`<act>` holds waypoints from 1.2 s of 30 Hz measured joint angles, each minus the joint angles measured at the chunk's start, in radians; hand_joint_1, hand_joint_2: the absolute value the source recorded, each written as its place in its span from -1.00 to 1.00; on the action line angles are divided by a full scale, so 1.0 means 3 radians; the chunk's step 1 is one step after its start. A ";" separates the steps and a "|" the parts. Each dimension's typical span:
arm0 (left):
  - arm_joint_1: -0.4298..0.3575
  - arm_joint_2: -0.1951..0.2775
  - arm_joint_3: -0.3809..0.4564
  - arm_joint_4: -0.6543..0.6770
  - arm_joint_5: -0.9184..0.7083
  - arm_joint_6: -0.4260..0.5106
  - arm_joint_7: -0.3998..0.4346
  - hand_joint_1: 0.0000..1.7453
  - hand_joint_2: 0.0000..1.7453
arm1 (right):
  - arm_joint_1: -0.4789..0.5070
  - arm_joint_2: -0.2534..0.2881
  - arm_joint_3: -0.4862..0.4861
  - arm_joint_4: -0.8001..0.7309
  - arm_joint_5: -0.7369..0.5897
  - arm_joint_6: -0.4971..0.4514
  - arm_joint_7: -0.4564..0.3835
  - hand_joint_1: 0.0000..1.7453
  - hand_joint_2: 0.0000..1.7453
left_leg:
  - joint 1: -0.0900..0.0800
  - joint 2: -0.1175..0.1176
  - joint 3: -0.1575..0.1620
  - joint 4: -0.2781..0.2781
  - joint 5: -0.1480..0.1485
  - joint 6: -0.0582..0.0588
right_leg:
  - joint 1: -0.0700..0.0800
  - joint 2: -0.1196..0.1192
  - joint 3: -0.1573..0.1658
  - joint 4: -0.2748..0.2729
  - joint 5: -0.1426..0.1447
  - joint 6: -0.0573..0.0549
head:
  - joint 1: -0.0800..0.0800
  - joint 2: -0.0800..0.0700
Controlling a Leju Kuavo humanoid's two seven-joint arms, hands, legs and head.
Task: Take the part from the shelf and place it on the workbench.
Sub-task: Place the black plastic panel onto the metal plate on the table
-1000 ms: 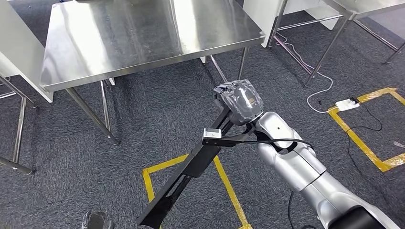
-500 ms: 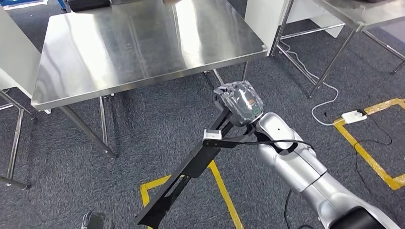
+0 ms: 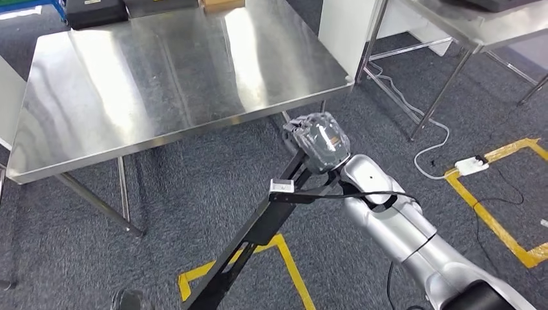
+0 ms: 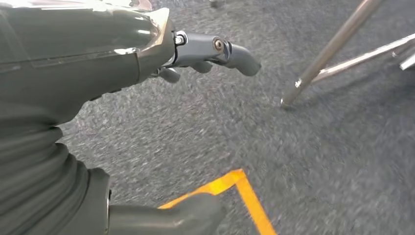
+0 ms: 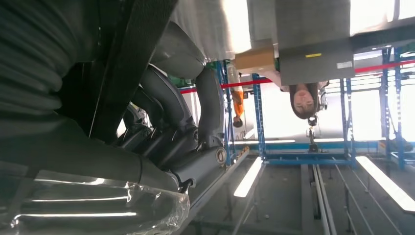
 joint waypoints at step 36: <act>-0.0027 0.0030 0.0009 0.0025 0.0026 -0.0014 -0.0048 -1.00 1.00 | 0.0009 0.0069 -0.0016 0.0016 0.0098 -0.0030 -0.0039 0.86 1.00 | 0.0008 0.0003 0.0217 -0.0098 -0.0110 -0.0076 | -0.0043 -0.0090 -0.0413 -0.0096 0.0445 0.0036 | 0.0027 0.0000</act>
